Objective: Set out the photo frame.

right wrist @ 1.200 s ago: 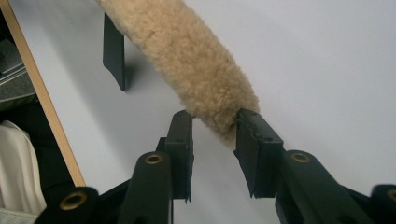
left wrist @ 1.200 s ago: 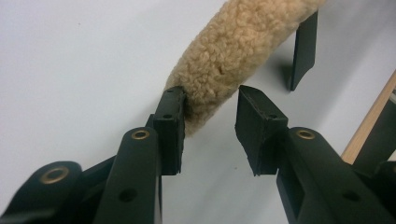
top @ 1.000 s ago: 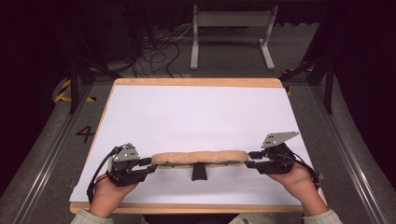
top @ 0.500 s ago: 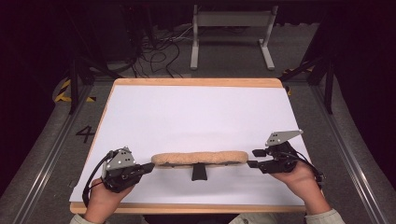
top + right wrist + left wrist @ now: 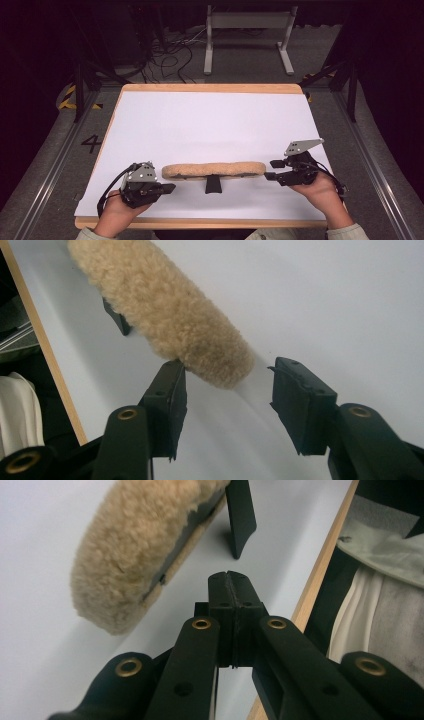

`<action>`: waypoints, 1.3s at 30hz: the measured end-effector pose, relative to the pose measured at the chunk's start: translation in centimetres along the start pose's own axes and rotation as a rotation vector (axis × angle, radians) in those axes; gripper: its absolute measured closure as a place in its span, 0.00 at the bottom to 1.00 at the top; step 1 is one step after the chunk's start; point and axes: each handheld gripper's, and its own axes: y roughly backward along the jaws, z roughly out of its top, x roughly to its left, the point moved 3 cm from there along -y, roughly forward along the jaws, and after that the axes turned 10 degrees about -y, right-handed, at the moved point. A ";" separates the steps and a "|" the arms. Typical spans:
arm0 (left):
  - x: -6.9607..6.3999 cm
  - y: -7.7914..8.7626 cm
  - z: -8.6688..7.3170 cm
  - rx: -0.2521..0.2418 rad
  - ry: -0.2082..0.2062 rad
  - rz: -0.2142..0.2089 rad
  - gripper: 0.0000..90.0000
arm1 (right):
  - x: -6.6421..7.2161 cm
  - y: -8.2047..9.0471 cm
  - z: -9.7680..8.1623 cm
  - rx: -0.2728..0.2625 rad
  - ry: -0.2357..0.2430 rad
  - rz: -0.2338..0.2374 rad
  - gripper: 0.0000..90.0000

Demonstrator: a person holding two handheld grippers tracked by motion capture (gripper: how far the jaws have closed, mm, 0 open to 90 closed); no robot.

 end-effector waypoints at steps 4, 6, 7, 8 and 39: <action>0.6 -0.8 -0.4 0.037 0.003 -0.007 1.00 | 0.0 -0.1 -0.1 0.007 0.005 -0.008 0.52; 1.1 -1.1 -0.7 0.051 0.018 -0.008 1.00 | 0.0 -0.1 -0.2 0.010 0.002 -0.011 0.52; 1.3 -1.3 -0.8 0.059 0.020 -0.003 1.00 | 0.0 -0.1 -0.2 0.011 0.000 -0.012 0.52; 1.3 -1.3 -0.8 0.059 0.020 -0.003 1.00 | 0.0 -0.1 -0.2 0.011 0.000 -0.012 0.52; 2.8 -4.8 -2.0 0.179 -0.007 0.130 1.00 | 1.3 -1.7 -0.5 0.026 0.069 -0.012 0.54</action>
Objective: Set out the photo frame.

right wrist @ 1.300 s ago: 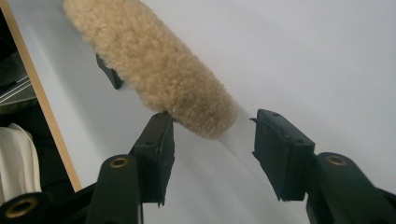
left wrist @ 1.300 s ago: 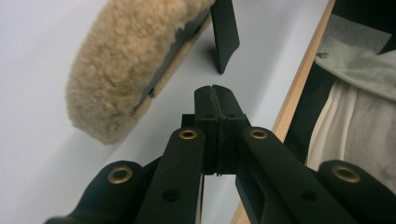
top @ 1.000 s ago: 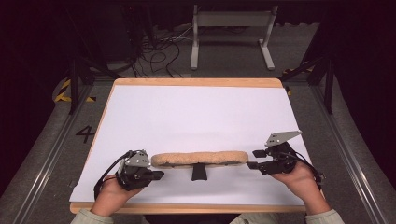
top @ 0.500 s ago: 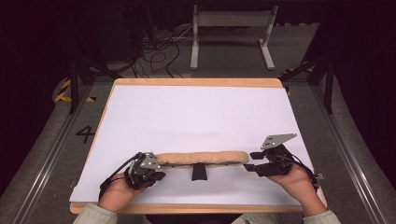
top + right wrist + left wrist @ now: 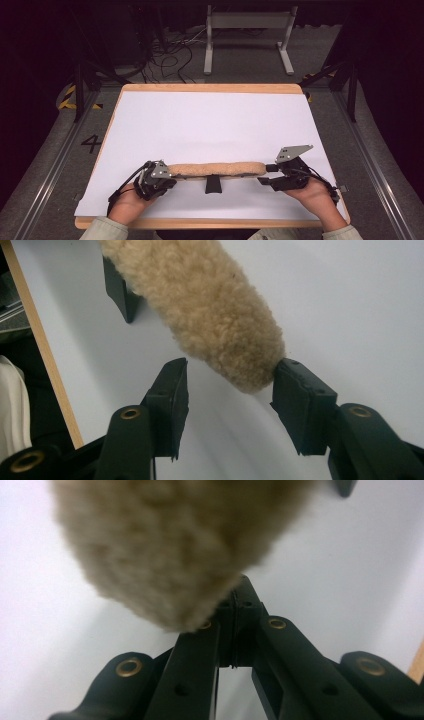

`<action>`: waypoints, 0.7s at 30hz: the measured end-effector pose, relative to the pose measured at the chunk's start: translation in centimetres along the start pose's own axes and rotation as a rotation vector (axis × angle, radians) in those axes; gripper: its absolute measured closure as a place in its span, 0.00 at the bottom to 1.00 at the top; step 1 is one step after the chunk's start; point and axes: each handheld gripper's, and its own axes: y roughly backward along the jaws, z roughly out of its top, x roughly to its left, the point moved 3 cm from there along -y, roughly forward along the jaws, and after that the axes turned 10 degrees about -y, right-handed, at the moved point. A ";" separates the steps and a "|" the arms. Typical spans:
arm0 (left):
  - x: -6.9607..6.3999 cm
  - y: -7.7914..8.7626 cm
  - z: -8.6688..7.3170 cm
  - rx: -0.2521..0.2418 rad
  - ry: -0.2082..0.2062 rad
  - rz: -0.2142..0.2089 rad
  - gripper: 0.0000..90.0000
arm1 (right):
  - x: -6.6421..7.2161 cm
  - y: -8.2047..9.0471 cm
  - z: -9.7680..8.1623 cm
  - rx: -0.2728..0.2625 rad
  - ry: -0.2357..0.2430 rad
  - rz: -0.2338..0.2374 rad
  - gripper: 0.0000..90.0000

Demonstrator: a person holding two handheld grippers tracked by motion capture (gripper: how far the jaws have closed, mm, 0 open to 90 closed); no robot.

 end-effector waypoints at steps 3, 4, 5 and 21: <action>0.1 -0.2 0.0 0.000 -0.004 -0.005 1.00 | 0.1 0.0 0.0 0.000 0.002 -0.001 0.54; 0.1 -0.2 0.0 0.003 -0.005 -0.002 1.00 | 0.1 0.0 0.0 0.000 0.002 -0.002 0.54; 0.1 -0.2 0.0 0.003 -0.005 -0.002 1.00 | 0.1 0.0 0.0 0.000 0.006 -0.002 0.54; 2.3 -1.2 0.7 -0.013 0.062 0.033 1.00 | 0.7 0.0 -0.2 0.016 0.040 0.025 0.53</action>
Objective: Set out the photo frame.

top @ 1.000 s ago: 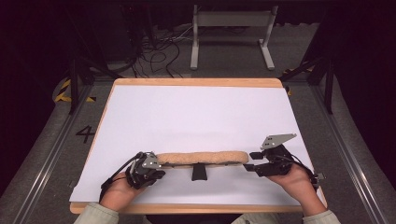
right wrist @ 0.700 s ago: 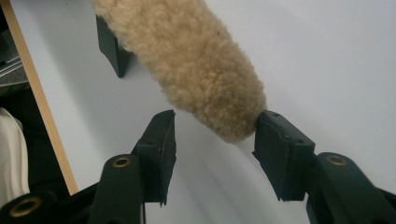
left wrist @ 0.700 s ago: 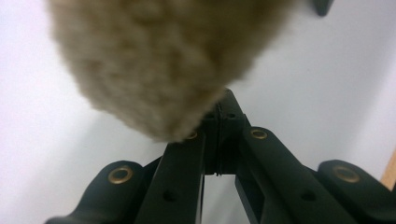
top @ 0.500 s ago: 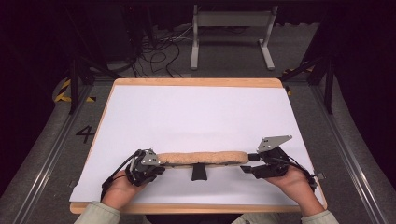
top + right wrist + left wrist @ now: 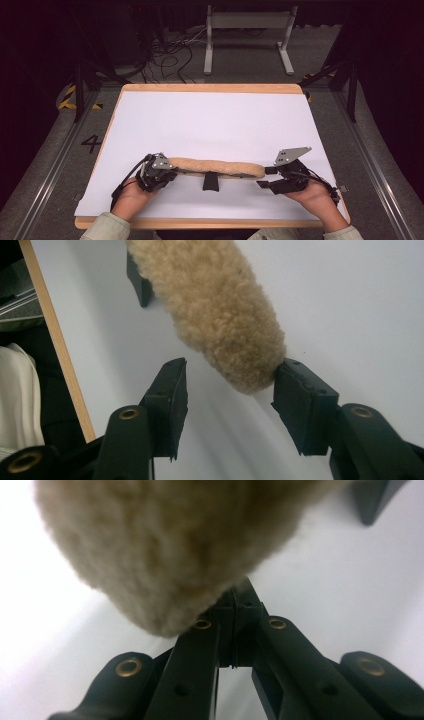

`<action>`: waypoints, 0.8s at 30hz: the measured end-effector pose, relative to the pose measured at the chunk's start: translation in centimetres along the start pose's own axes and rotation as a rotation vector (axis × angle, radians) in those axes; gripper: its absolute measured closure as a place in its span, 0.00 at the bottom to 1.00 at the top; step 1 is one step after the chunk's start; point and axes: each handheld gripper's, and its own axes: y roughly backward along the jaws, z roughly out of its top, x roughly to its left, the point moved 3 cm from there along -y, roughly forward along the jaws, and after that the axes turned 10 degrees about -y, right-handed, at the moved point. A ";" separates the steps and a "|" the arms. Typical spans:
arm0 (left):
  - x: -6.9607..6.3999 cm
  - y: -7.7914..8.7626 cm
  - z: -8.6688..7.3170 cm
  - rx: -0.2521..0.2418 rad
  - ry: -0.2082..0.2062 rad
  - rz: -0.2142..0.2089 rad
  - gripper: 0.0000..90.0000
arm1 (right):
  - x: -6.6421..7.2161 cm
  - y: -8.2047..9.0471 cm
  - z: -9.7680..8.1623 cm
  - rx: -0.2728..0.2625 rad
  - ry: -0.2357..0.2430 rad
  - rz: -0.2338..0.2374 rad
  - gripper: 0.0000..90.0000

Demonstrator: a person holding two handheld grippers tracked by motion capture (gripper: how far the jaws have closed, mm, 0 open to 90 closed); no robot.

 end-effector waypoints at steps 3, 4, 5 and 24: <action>0.8 -0.5 0.6 0.007 0.021 0.015 1.00 | 0.2 -0.1 0.0 0.001 0.007 0.009 0.53; 1.0 -0.7 0.8 0.009 0.032 0.019 1.00 | 0.2 -0.1 0.0 0.001 0.008 0.014 0.53; 1.0 -0.7 0.8 0.009 0.032 0.019 1.00 | 0.2 -0.1 0.0 0.001 0.008 0.014 0.53; 5.1 -3.7 4.8 -0.042 0.160 0.093 1.00 | 1.7 -0.8 0.2 0.029 0.057 0.064 0.54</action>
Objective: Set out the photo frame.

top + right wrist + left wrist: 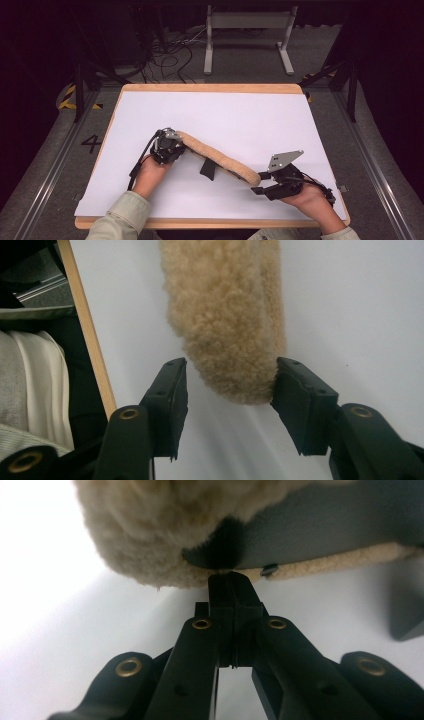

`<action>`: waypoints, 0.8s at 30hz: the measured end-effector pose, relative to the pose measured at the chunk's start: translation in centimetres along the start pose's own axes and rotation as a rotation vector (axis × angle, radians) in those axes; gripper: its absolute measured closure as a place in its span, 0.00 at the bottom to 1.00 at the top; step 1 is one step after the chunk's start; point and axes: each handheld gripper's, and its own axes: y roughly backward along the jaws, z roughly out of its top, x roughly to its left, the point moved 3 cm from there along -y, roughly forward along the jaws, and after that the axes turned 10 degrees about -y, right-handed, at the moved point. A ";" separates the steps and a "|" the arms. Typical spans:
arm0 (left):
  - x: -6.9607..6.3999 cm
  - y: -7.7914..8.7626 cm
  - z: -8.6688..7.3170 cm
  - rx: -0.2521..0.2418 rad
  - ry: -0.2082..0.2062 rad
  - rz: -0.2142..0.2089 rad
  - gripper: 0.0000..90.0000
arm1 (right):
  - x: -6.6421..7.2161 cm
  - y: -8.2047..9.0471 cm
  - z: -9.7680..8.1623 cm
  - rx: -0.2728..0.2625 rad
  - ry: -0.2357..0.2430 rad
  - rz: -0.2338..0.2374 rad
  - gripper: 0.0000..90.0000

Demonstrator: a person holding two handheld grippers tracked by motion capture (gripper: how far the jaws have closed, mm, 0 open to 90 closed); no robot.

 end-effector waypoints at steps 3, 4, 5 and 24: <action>-0.2 0.2 0.1 0.002 -0.008 0.009 1.00 | -0.1 0.1 -0.1 0.001 0.000 -0.006 0.55; -0.2 0.5 0.1 -0.003 -0.013 0.011 1.00 | -0.2 0.1 -0.1 -0.001 0.000 -0.012 0.55; -0.3 1.1 0.0 -0.017 -0.005 0.010 1.00 | -0.3 0.2 -0.2 -0.002 -0.003 -0.015 0.56; -2.9 4.6 -1.1 -0.076 -0.043 -0.071 1.00 | -1.3 -0.1 -0.8 0.034 0.004 -0.151 1.00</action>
